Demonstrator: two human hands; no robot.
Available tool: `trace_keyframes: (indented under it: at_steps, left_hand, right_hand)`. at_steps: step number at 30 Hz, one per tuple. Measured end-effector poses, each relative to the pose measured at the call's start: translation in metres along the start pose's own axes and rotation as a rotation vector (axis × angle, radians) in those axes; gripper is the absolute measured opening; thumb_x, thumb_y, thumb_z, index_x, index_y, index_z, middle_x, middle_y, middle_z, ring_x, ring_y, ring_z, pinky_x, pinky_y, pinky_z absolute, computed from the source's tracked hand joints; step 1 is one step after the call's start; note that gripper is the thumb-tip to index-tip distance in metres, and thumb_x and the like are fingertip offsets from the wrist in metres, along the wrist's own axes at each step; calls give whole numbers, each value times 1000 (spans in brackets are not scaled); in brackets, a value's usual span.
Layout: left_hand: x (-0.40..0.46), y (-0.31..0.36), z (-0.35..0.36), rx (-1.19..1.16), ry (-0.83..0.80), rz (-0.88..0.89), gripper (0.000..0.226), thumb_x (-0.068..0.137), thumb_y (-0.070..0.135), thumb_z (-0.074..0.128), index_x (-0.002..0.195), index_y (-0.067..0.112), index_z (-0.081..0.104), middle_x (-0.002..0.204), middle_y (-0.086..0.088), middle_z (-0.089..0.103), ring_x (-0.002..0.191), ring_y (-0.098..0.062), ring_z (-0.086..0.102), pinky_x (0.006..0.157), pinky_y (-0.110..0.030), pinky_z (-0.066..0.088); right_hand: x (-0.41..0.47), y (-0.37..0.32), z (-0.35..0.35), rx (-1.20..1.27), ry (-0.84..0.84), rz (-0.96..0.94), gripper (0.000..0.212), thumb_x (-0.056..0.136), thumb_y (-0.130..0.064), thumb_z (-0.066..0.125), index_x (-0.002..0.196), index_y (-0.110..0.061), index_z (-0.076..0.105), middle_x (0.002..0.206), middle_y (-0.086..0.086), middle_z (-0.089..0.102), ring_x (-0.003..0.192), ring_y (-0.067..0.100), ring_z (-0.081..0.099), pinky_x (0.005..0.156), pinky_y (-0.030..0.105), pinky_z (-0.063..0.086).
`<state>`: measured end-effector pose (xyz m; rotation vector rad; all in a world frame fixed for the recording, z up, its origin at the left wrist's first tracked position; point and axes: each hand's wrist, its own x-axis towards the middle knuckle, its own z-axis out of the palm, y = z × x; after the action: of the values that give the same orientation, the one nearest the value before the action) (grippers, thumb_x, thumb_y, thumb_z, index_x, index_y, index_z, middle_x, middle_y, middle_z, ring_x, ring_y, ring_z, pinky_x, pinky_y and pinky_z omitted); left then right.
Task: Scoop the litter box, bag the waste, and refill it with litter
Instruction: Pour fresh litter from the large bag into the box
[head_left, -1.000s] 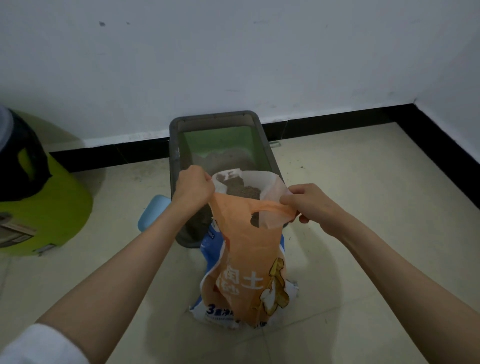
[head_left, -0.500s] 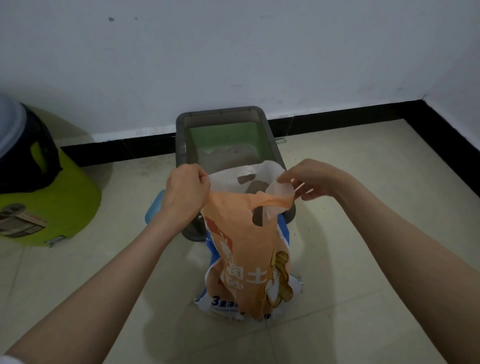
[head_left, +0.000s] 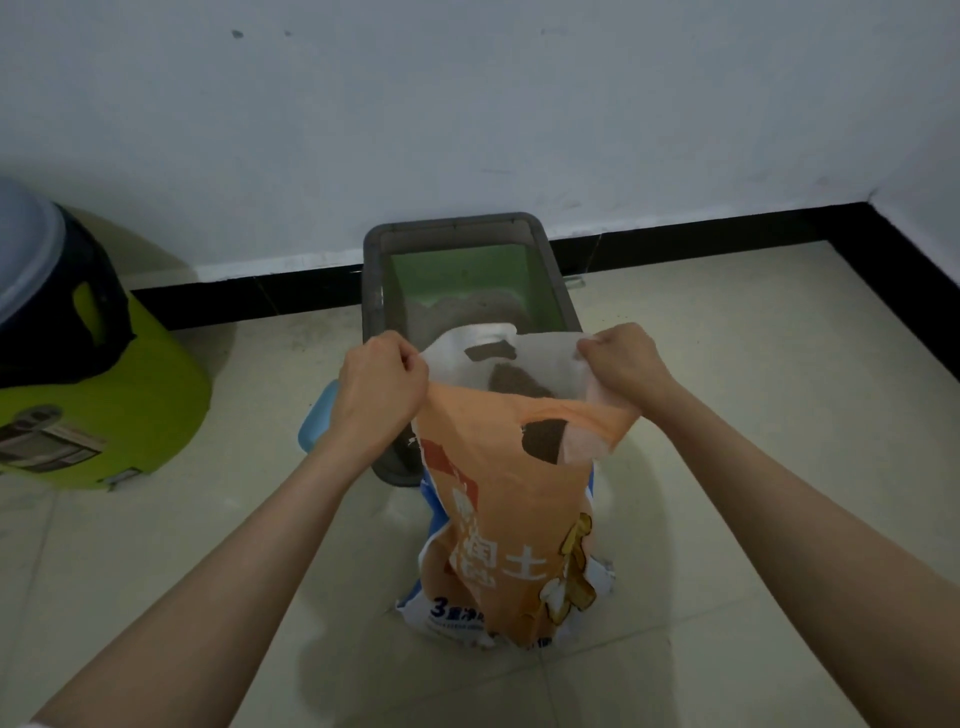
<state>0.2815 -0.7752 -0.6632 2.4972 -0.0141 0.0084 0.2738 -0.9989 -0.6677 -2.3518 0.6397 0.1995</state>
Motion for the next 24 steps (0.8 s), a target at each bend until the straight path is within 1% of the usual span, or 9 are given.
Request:
trace_keyframes:
  at_steps: [3,7,9,12,15,17,20,22,24]
  left_hand:
    - [-4,0,-5,1,-27,-54,12,90,9,46,84,6,56,68,0,50,63,-11,46,52,-18,30]
    - [-5,4,-18,63,-109,-125,14,89,11,49,82,8,62,80,-4,57,80,-20,51,70,-27,38]
    - [-4,6,-27,121,-202,-171,16,88,12,53,81,8,67,82,-8,60,79,-22,54,69,-27,39]
    - [-4,4,-38,323,-406,-227,17,85,14,54,81,1,65,85,-17,62,78,-29,57,59,-25,39]
    - [-18,-3,-51,488,-597,-272,24,87,20,53,94,-2,62,102,-20,63,98,-32,60,71,-28,42]
    - [-36,-5,-64,573,-656,-259,31,89,25,52,105,-1,60,112,-21,62,104,-32,59,77,-29,43]
    - [-64,-1,-88,633,-695,-234,38,96,33,43,115,2,56,119,-21,58,109,-34,55,86,-35,43]
    - [-78,5,-103,626,-731,-218,40,98,34,40,112,2,59,116,-22,59,107,-35,56,85,-36,44]
    - [-88,18,-115,608,-773,-178,41,98,34,39,104,1,62,111,-21,62,102,-34,58,82,-35,44]
  right_hand:
    - [-12,7,-12,-64,4,-27,43,96,-22,49,54,-11,45,55,2,40,49,11,35,48,21,27]
    - [-26,4,-23,-200,-79,-15,29,97,-24,48,75,-6,55,60,2,46,52,13,45,49,20,34]
    - [-37,2,-33,-300,-103,11,25,97,-23,48,79,-6,54,62,3,48,56,16,52,51,20,39]
    - [-58,5,-50,-455,-136,50,25,97,-25,47,86,-5,57,71,6,54,65,21,57,58,25,46]
    - [-85,10,-64,-575,-222,92,31,99,-32,42,99,-5,59,92,11,59,81,24,57,70,28,42]
    - [-102,17,-67,-534,-317,158,36,98,-34,41,105,-4,60,100,13,61,90,27,58,72,29,41]
    - [-129,27,-74,-404,-453,255,34,98,-31,42,94,-4,62,88,10,56,80,24,53,64,25,38]
    - [-144,25,-88,-291,-472,306,32,97,-26,43,80,-3,58,79,9,53,73,22,49,53,24,33]
    - [-157,15,-105,-192,-450,326,39,97,-26,44,65,-6,50,67,7,48,62,19,45,54,25,32]
